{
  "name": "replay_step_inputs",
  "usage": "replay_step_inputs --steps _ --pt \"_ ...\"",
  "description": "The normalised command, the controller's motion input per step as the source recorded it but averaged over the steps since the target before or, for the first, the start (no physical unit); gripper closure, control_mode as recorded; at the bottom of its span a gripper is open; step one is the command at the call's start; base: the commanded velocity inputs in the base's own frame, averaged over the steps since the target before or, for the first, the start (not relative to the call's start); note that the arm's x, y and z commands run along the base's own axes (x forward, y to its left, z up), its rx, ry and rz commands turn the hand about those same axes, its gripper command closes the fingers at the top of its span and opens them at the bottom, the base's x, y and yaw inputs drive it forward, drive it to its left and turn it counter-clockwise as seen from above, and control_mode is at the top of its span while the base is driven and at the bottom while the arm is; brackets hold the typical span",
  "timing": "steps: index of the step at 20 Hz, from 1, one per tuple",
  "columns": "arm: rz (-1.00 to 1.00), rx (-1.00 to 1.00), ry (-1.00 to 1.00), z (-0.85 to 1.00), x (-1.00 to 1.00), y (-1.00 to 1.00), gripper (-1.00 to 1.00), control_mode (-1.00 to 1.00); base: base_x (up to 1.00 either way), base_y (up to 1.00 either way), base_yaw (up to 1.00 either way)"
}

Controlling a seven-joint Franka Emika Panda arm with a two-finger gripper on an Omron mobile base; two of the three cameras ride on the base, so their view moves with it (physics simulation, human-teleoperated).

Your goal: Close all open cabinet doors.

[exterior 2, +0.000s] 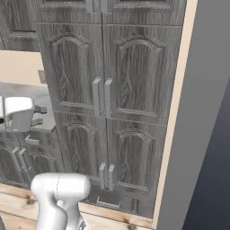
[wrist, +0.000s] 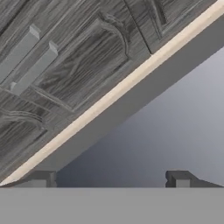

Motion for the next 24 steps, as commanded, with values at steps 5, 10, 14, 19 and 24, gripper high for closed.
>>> replay_step_inputs --steps 5,10,14,19,24 --pt "0.00 0.03 -0.08 -0.19 -0.42 -0.57 -1.00 -1.00 0.00 0.00 0.00" --pt "0.00 0.00 -0.02 -0.03 -0.06 -0.13 -1.00 1.00 -0.41 -0.12 -0.02" --pt "0.00 0.00 0.00 0.00 0.00 0.00 -1.00 1.00 -0.21 0.30 -0.26" --pt "0.00 0.00 0.00 0.00 0.00 0.00 -1.00 1.00 0.00 0.57 -0.45" --pt "0.00 0.00 0.00 0.00 0.00 0.00 -1.00 1.00 0.00 0.63 -0.51"
